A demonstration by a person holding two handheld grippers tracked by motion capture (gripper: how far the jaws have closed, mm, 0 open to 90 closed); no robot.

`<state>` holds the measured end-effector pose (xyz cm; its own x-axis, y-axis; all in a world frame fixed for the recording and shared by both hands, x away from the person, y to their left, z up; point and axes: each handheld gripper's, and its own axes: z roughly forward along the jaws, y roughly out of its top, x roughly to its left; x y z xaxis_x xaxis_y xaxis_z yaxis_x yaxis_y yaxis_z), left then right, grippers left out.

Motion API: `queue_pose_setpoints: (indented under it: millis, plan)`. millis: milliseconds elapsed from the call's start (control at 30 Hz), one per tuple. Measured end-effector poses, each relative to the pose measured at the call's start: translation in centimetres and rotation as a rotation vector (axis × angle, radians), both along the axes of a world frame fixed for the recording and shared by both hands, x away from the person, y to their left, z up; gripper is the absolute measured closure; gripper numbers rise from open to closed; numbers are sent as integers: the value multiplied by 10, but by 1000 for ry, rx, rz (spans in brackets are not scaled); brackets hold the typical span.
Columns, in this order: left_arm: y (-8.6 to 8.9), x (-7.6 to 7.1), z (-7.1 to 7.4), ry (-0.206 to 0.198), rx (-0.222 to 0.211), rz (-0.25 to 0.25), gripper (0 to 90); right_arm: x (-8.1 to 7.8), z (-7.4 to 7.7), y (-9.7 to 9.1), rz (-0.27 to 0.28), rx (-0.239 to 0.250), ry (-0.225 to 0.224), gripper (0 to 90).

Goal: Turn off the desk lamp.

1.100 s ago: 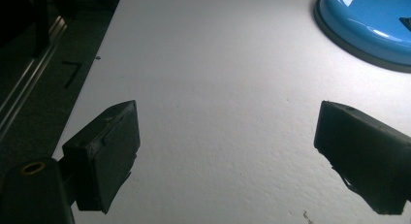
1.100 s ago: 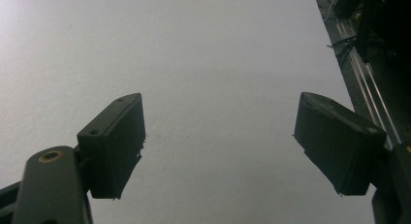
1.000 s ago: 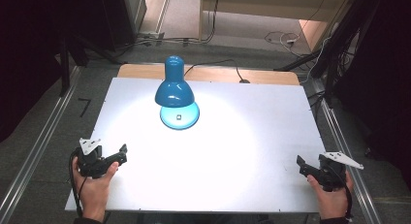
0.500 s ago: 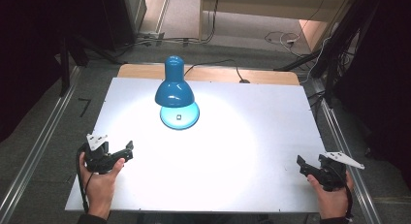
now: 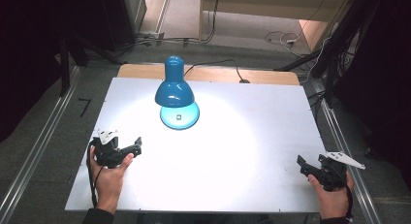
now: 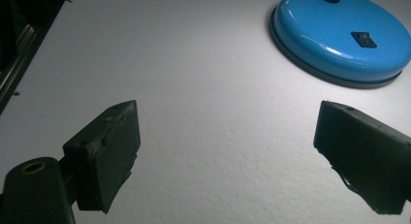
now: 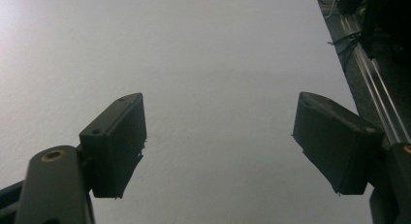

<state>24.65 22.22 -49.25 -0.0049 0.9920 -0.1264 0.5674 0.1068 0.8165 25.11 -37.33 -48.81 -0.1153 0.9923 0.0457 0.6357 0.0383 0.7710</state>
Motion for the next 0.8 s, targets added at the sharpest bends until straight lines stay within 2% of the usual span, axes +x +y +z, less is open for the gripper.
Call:
queue_pose_setpoints:
  millis: [567,633,800]
  plan:
    - [-12,15,0,-6,-8,-6,102,0,0,-1,2,8,0,186]
    - [-13,16,0,-9,-9,-4,133,0,0,-1,1,9,0,186]
    - [-18,20,0,-12,-9,-12,131,0,1,-1,2,13,-3,187]
